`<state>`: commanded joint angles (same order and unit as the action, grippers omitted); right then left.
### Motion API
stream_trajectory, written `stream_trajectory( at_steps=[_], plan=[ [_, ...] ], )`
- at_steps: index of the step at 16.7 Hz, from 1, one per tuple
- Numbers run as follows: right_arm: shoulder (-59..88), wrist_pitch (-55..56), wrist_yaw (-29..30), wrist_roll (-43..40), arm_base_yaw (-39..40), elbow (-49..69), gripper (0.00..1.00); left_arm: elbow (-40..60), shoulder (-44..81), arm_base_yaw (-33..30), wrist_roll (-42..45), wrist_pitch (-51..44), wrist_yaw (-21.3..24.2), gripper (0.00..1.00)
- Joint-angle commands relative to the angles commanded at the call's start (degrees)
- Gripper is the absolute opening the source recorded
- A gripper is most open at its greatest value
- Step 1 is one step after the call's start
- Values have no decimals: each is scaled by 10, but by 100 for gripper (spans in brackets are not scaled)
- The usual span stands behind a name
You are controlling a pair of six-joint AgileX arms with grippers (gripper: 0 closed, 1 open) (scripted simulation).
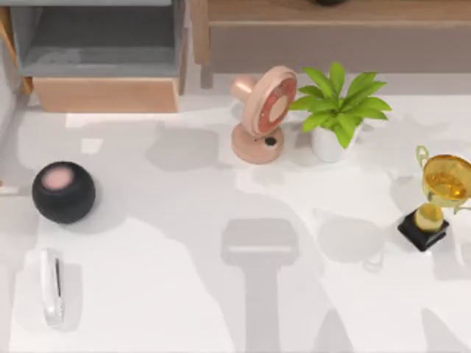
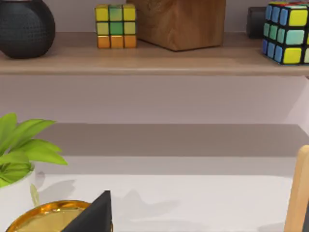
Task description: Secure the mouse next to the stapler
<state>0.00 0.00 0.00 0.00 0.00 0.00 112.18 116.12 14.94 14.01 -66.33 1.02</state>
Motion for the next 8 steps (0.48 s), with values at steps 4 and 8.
stream_trajectory(
  at_steps=[4, 8],
  plan=[
    [0, 0, 0, 0, 0, 0, 100, -160, -108, -91, -106, 1, 9, 0],
    [0, 0, 0, 0, 0, 0, 100, -323, -177, -227, -228, 44, 7, 0]
  ],
)
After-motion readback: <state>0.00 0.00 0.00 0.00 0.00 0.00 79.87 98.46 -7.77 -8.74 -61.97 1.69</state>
